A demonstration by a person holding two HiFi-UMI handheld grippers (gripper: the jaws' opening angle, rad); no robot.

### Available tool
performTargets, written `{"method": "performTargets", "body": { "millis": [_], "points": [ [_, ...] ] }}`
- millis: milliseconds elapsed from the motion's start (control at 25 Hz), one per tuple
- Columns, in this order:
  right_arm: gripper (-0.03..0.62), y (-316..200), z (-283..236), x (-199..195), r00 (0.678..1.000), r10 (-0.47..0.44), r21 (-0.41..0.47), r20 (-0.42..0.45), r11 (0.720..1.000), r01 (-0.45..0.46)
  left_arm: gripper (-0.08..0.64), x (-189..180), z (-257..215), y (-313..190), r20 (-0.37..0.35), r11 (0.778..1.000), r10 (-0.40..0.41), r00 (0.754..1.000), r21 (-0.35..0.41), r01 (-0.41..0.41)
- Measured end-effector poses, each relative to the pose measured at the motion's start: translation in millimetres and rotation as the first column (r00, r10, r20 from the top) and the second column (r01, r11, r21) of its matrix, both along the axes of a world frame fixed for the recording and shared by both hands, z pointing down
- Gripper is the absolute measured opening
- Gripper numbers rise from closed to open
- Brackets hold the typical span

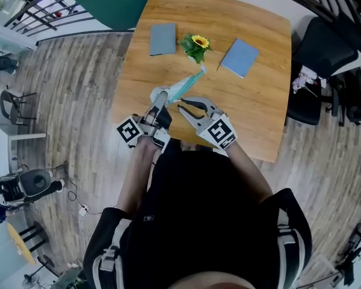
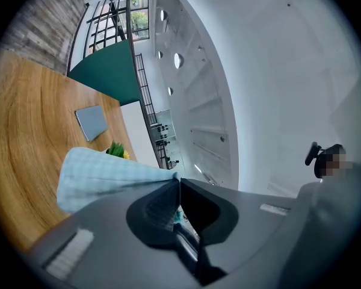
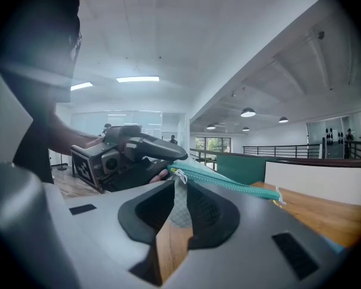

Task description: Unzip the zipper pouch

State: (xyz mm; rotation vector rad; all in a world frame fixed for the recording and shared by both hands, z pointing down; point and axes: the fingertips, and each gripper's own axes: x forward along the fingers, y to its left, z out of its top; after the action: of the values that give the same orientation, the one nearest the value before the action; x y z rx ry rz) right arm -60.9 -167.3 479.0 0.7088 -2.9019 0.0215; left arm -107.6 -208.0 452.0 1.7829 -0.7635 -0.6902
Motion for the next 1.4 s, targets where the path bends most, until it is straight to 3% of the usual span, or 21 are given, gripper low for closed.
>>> {"method": "performTargets", "body": {
  "millis": [400, 760, 1400],
  "points": [
    [0.033, 19, 0, -8, 0.999, -0.049, 0.009, 0.007, 0.999, 0.049, 0.005, 1, 4, 16, 0.006, 1.0, -0.025, 1.0, -0.003, 0.025],
    [0.007, 27, -3, -3, 1.0, -0.021, 0.017, 0.022, 1.0, 0.02, 0.005, 0, 5, 30, 0.002, 0.999, -0.038, 0.999, -0.01, 0.038],
    [0.006, 37, 8, 22, 0.999, 0.031, 0.019, -0.036, 0.999, -0.03, 0.003, 21, 17, 50, 0.01, 0.998, -0.054, 0.998, -0.04, 0.055]
  ]
}}
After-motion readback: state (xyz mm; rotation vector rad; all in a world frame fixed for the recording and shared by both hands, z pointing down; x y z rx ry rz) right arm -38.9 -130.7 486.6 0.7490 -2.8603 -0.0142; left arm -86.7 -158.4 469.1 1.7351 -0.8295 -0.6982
